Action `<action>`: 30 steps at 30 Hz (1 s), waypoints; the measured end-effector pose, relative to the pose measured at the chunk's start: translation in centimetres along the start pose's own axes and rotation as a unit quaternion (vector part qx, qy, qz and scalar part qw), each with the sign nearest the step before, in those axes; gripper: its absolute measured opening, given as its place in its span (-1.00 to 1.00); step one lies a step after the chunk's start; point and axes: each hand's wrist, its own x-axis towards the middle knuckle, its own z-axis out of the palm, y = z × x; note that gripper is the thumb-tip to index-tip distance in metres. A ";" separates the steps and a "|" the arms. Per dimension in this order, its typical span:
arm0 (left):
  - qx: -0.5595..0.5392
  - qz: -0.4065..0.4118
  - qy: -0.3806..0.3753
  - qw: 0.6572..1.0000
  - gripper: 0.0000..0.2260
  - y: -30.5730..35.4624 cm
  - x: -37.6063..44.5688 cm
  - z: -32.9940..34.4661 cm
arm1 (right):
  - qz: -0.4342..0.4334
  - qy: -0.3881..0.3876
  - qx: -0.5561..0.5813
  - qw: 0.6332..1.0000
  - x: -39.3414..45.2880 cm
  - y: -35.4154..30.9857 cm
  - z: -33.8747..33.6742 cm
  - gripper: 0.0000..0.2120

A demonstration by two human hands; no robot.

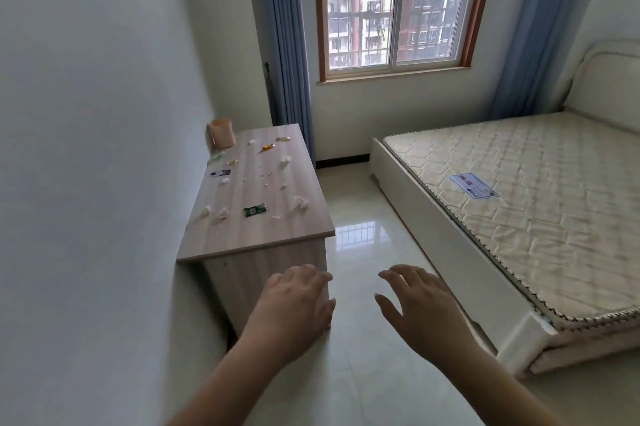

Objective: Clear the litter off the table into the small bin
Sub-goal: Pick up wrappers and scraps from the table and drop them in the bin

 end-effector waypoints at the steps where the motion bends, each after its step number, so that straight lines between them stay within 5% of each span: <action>1: -0.010 -0.004 0.004 1.000 -0.61 0.0 0.8 0.3 | 0.000 -0.012 0.005 1.000 0.9 1.0 0.3 -0.63; 9: -0.006 -0.088 0.035 0.996 -0.68 -3.4 4.7 1.5 | -0.024 -0.051 0.041 0.998 9.3 4.7 3.6 -0.60; 21: -0.011 -0.154 0.026 0.988 -0.64 -17.8 11.5 4.5 | -0.140 -0.123 0.069 0.980 24.5 -4.4 13.9 -0.59; 30: 0.008 -0.131 -0.004 0.991 -0.62 -27.7 18.0 6.2 | -0.071 -0.164 0.074 0.981 34.1 -5.9 19.9 -0.54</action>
